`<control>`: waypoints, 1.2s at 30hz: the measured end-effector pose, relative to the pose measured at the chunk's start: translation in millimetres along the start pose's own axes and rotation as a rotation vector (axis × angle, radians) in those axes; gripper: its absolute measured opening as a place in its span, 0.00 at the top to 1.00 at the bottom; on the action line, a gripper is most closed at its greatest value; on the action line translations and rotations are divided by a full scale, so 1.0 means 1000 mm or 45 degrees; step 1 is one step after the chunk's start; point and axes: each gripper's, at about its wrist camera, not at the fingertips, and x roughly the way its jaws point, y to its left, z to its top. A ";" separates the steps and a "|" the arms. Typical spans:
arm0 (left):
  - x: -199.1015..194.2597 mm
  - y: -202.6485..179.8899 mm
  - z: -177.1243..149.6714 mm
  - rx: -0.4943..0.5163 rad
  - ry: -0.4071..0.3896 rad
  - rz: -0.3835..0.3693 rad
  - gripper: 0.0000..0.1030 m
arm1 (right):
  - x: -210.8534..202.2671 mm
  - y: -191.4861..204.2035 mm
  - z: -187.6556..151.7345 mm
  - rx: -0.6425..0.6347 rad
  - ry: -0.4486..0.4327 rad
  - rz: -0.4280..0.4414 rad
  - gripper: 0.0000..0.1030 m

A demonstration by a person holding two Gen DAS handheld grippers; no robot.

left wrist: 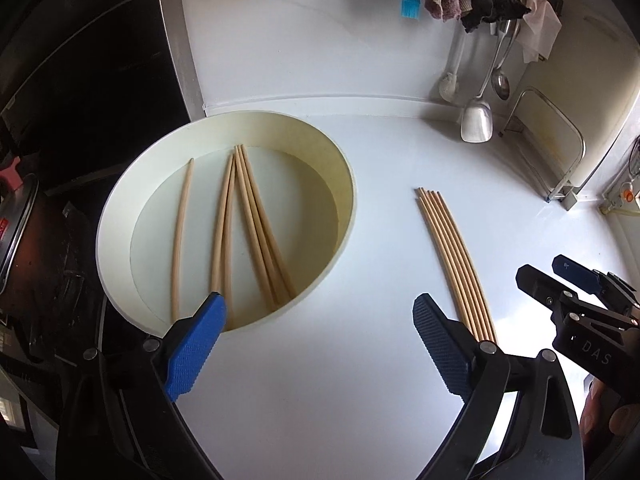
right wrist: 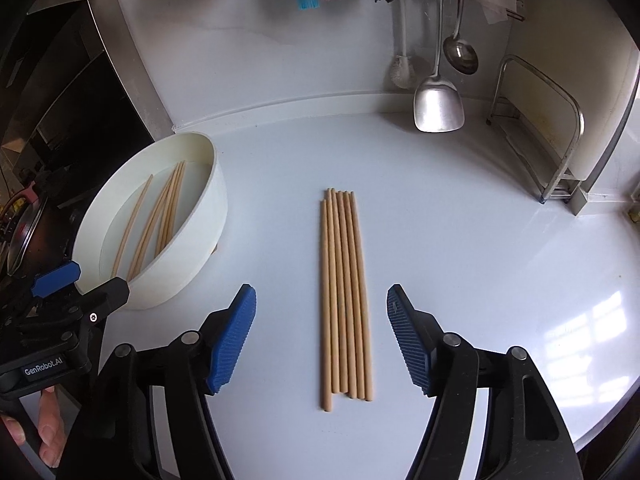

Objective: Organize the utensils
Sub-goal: 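Move both grippers back over the remaining wooden chopsticks on the counter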

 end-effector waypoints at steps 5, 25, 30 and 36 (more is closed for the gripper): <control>0.002 -0.017 -0.006 -0.011 0.011 0.011 0.09 | -0.003 -0.020 -0.004 -0.023 -0.025 -0.030 0.29; 0.033 -0.055 -0.033 -0.126 -0.010 0.061 0.07 | 0.062 -0.061 -0.024 -0.050 -0.002 -0.046 0.27; 0.041 -0.061 -0.034 -0.129 -0.084 0.063 0.07 | 0.075 -0.065 -0.025 -0.058 -0.050 -0.045 0.27; 0.056 -0.068 -0.037 -0.111 -0.110 0.052 0.07 | 0.088 -0.063 -0.026 -0.105 -0.068 -0.070 0.27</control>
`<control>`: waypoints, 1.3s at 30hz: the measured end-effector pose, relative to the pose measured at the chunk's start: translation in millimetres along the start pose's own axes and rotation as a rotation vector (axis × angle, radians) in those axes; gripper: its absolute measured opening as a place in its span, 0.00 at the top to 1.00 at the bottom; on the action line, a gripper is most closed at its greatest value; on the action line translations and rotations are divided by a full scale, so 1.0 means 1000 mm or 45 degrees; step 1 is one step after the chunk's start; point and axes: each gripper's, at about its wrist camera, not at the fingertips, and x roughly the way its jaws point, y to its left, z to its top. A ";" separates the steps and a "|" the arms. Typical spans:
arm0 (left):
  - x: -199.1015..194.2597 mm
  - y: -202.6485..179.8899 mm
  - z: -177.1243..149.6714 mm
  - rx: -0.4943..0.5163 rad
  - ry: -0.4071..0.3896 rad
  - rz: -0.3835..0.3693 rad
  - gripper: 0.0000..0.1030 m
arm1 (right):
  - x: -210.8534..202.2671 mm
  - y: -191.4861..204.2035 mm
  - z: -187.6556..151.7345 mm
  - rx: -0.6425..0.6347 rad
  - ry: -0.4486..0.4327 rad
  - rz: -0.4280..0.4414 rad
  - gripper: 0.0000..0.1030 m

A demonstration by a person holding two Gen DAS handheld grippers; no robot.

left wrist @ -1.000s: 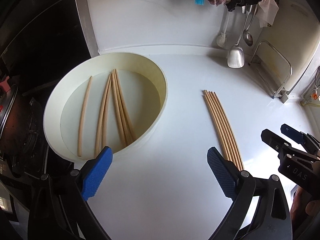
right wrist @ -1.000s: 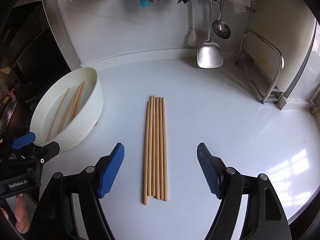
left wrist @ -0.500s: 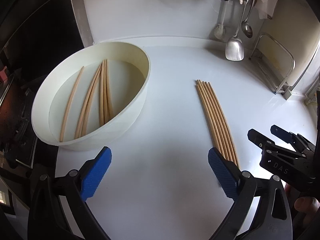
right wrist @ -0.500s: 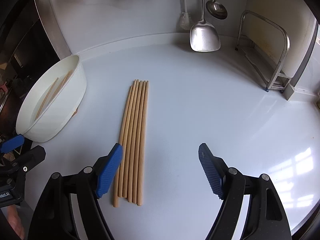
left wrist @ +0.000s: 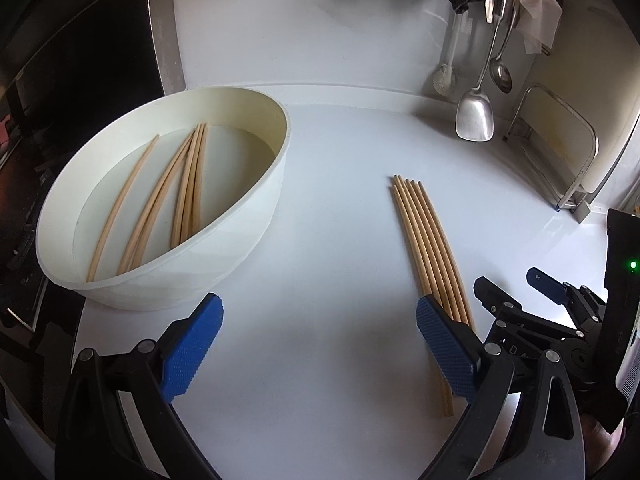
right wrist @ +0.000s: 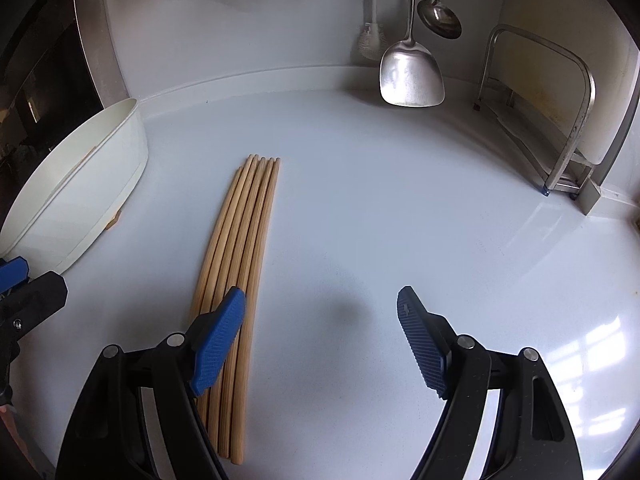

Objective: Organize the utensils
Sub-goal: 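Move both grippers back over the remaining wooden chopsticks on the counter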

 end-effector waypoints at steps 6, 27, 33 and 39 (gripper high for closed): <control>0.005 0.000 -0.003 -0.018 0.012 -0.003 0.07 | 0.007 0.003 -0.001 -0.016 0.019 -0.001 0.27; 0.022 -0.015 -0.002 -0.037 0.040 -0.035 0.07 | 0.013 -0.001 -0.008 -0.136 0.015 -0.068 0.27; 0.035 -0.031 0.000 -0.023 0.070 -0.044 0.07 | 0.012 -0.024 -0.005 -0.107 0.005 -0.069 0.27; 0.049 -0.041 -0.002 0.001 0.108 -0.029 0.07 | 0.004 -0.031 -0.005 -0.101 -0.040 -0.042 0.27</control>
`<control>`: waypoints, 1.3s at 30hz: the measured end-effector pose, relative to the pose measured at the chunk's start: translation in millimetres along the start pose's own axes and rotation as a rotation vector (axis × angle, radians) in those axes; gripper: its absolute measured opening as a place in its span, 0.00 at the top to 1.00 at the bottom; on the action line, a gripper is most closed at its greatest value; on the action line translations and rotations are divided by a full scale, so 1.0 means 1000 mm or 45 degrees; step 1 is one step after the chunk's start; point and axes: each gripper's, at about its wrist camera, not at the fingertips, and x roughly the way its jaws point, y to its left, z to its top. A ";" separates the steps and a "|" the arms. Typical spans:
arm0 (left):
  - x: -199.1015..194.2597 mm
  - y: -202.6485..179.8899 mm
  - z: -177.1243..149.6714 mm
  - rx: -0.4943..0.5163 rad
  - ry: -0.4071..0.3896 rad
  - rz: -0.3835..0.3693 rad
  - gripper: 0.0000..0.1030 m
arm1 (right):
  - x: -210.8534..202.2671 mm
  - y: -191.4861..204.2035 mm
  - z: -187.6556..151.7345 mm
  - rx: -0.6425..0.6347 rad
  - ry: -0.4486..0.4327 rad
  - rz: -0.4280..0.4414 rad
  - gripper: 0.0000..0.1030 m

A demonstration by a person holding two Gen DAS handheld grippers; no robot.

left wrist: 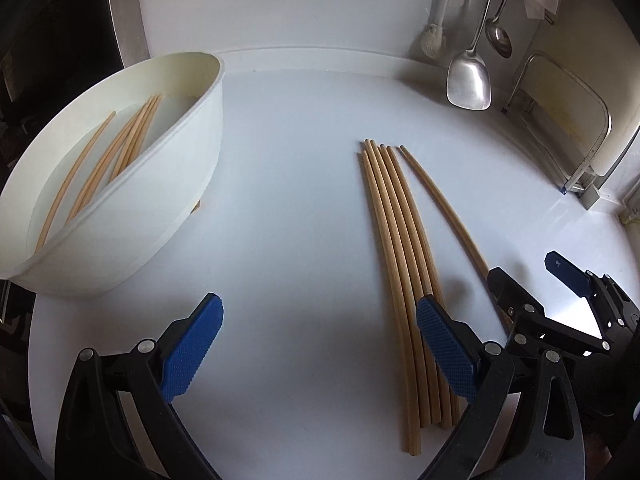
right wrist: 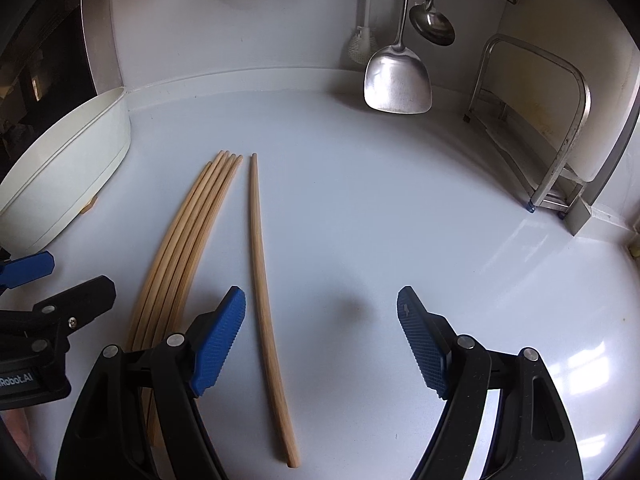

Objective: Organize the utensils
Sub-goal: 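Move both grippers back over the remaining wooden chopsticks on the counter, then close the left gripper on one chopstick while the right gripper grasps another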

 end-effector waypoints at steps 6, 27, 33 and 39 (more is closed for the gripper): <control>0.011 -0.006 -0.003 0.020 0.021 0.030 0.07 | 0.002 -0.007 -0.003 0.000 0.003 -0.005 0.27; 0.025 0.002 0.001 -0.002 0.065 0.137 0.06 | 0.013 -0.010 0.002 -0.021 0.055 -0.003 0.28; 0.032 0.003 0.011 -0.030 0.085 0.147 0.06 | 0.016 -0.010 0.005 -0.041 0.054 0.018 0.33; 0.037 0.003 0.019 -0.057 0.089 0.148 0.05 | 0.018 -0.009 0.006 -0.046 0.046 0.072 0.44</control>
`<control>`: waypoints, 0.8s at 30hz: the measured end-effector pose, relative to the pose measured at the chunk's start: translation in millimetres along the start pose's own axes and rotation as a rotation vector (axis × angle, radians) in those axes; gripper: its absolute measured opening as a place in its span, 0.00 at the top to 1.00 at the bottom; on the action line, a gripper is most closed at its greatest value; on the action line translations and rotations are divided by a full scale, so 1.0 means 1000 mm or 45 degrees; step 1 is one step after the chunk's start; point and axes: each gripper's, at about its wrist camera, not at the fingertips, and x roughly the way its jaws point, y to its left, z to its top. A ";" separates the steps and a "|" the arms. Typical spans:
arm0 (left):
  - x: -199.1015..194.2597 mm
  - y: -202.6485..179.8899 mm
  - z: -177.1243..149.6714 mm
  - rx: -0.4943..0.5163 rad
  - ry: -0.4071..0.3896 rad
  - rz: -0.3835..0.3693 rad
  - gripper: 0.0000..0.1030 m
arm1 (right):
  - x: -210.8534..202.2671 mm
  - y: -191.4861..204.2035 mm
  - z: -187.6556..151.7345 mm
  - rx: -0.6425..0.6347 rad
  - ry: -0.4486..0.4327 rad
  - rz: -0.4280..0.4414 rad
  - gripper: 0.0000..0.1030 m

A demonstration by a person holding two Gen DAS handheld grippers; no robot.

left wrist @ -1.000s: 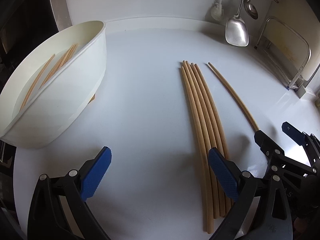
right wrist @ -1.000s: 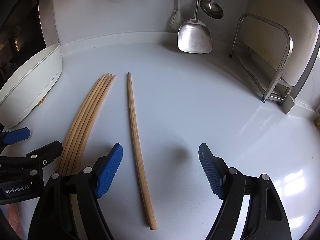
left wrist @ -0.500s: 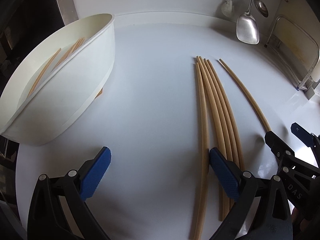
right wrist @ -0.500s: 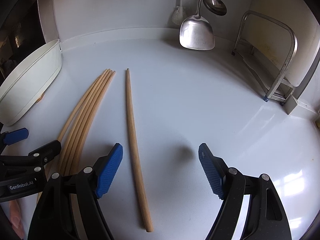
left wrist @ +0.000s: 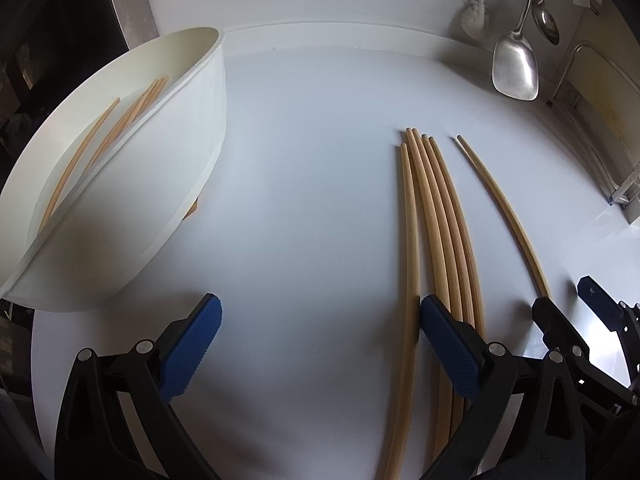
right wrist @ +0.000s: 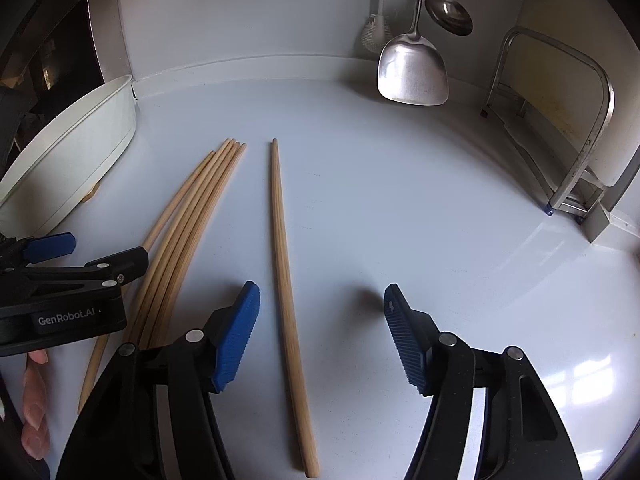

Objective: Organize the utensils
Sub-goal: 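Close the left gripper on one chopstick while the right gripper grasps another, then carry both held chopsticks into the white basin beside the others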

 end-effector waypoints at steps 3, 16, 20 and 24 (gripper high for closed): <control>0.000 -0.002 0.000 0.000 -0.010 -0.002 0.06 | -0.001 0.004 0.000 -0.029 -0.002 0.020 0.55; -0.024 -0.024 -0.019 0.180 -0.012 -0.085 0.93 | -0.005 0.015 -0.002 -0.087 0.017 0.017 0.94; -0.025 -0.017 -0.016 0.162 0.029 -0.130 0.93 | -0.007 0.011 0.001 -0.029 0.052 0.060 0.94; -0.038 -0.008 -0.010 0.153 0.021 -0.169 0.93 | -0.018 0.010 0.002 0.028 0.061 0.083 0.94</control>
